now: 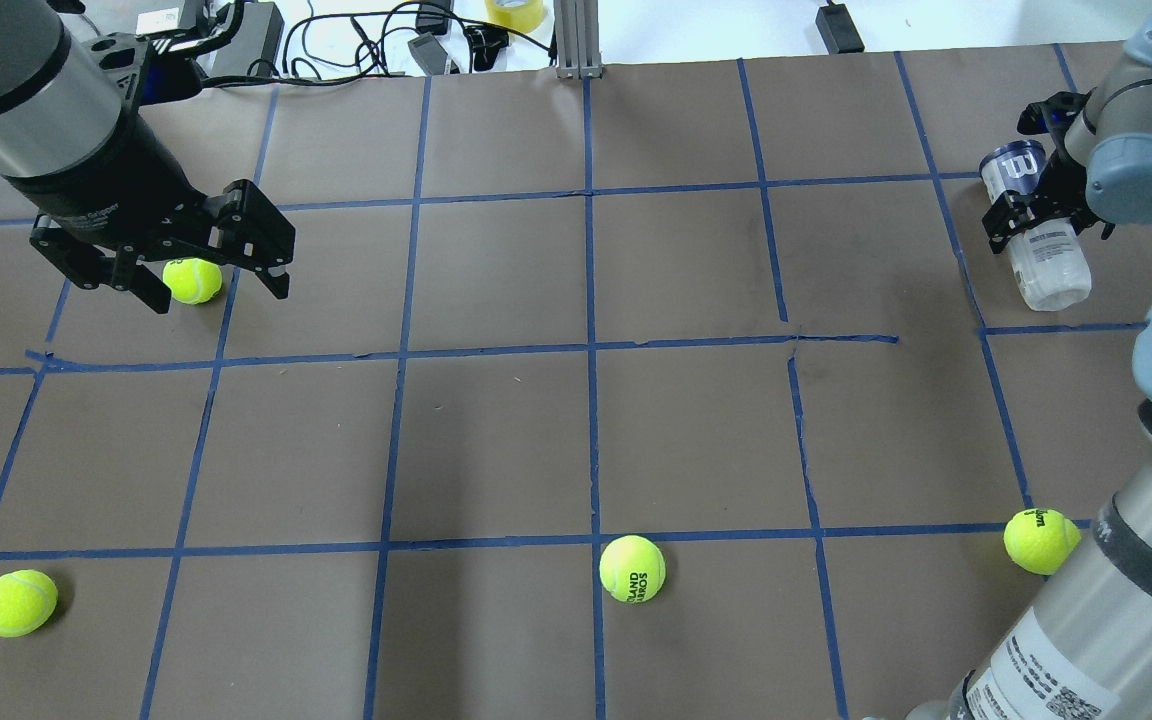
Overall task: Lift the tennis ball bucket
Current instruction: 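Close the right gripper around the upper part of the tube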
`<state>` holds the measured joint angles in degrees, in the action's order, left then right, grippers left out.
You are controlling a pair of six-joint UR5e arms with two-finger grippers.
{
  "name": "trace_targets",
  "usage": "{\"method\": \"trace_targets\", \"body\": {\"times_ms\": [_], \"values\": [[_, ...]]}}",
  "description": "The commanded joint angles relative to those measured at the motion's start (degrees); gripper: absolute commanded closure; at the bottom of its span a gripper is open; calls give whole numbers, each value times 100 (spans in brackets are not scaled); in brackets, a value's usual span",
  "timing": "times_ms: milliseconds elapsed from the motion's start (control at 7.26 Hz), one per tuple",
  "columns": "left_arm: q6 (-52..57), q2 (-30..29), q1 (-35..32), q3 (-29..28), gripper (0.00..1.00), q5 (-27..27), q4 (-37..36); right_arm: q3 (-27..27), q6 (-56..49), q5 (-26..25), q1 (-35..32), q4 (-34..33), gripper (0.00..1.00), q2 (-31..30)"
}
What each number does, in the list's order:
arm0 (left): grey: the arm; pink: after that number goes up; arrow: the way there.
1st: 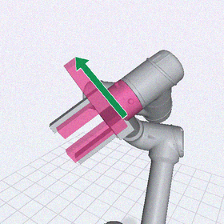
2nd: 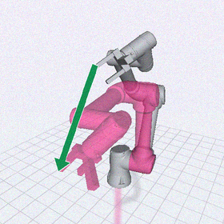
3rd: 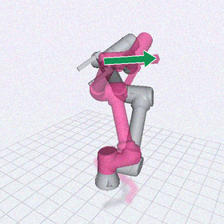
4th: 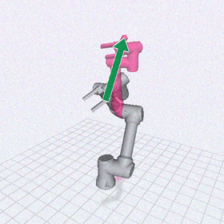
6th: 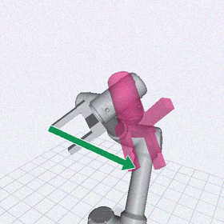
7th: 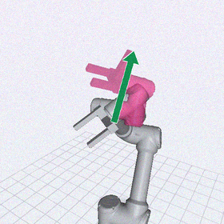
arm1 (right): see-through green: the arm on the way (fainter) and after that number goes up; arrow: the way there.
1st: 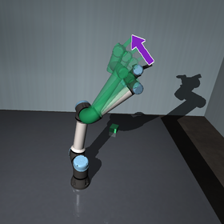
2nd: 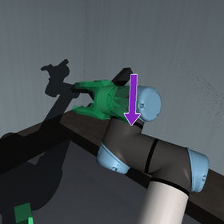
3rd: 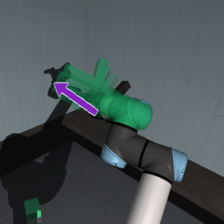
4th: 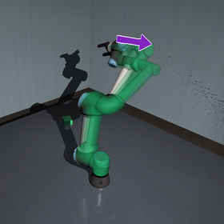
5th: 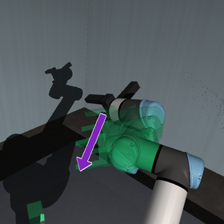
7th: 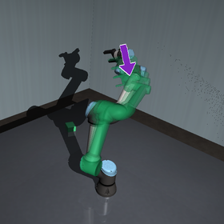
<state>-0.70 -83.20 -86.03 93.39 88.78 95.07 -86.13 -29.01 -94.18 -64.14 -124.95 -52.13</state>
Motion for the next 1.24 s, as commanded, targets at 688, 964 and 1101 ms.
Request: {"method": "trace_targets", "body": {"times_ms": [688,964,1101], "values": [[0,23,86,-23,0,60,38,53,45,5,-28,102,40,-148],[0,-12,199,-84,0,61,11,53,45,163,-508,514,40,-586],[0,-21,270,-93,0,69,11,53,36,216,-851,559,39,-692]]}}
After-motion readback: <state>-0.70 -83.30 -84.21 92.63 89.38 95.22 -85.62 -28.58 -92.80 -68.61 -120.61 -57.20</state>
